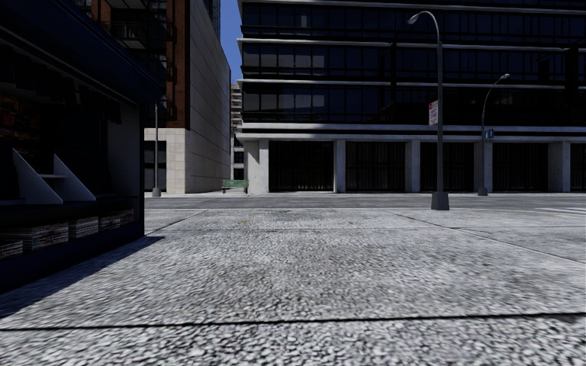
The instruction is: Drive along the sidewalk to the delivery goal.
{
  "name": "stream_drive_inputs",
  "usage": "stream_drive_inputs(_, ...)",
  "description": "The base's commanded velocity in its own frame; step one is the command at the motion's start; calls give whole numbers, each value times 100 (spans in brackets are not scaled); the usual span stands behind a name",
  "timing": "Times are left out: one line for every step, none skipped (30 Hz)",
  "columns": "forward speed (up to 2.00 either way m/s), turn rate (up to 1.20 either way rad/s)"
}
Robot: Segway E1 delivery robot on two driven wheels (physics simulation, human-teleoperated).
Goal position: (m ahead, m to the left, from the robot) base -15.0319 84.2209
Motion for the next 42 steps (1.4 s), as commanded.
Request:
stream_drive_inputs(0,0)
stream_drive_inputs(0,0)
stream_drive_inputs(0,0)
stream_drive_inputs(0,0)
stream_drive_inputs(0,0)
stream_drive_inputs(0,0)
stream_drive_inputs(0,0)
stream_drive_inputs(0,0)
stream_drive_inputs(0,0)
stream_drive_inputs(0,0)
stream_drive_inputs(0,0)
stream_drive_inputs(0,0)
stream_drive_inputs(0,0)
stream_drive_inputs(0,0)
stream_drive_inputs(0,0)
stream_drive_inputs(0,0)
stream_drive_inputs(0,0)
stream_drive_inputs(0,0)
stream_drive_inputs(0,0)
stream_drive_inputs(0,0)
stream_drive_inputs(0,0)
stream_drive_inputs(0,0)
stream_drive_inputs(0,0)
stream_drive_inputs(0,0)
stream_drive_inputs(0,0)
stream_drive_inputs(0,0)
stream_drive_inputs(0,0)
stream_drive_inputs(0,0)
stream_drive_inputs(0,0)
stream_drive_inputs(0,0)
stream_drive_inputs(0,-4)
stream_drive_inputs(0,-74)
stream_drive_inputs(0,-85)
stream_drive_inputs(0,-85)
stream_drive_inputs(0,-87)
stream_drive_inputs(0,-87)
stream_drive_inputs(0,-88)
stream_drive_inputs(0,-88)
stream_drive_inputs(0,-88)
stream_drive_inputs(0,-88)
stream_drive_inputs(0,-88)
stream_drive_inputs(0,-88)
